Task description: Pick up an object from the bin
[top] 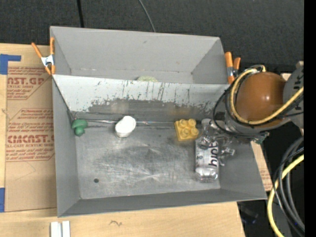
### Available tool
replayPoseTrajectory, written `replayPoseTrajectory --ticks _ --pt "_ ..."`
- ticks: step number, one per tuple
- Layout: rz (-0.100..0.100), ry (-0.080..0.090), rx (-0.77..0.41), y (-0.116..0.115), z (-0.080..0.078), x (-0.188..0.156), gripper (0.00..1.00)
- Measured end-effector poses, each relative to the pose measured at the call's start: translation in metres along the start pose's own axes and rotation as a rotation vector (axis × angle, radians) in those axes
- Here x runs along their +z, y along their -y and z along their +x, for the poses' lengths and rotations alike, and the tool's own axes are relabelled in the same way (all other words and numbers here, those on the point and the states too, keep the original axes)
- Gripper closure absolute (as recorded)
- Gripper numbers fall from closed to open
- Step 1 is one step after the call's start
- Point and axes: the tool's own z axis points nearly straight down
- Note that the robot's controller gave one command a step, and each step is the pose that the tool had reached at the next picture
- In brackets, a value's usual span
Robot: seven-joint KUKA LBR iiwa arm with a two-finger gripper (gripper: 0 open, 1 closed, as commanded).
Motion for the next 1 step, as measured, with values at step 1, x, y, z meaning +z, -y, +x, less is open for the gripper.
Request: replayPoseTrajectory --ticks 1 --pt "-0.001 0.000 0.000 0.0001 0.0003 -0.0005 1.00"
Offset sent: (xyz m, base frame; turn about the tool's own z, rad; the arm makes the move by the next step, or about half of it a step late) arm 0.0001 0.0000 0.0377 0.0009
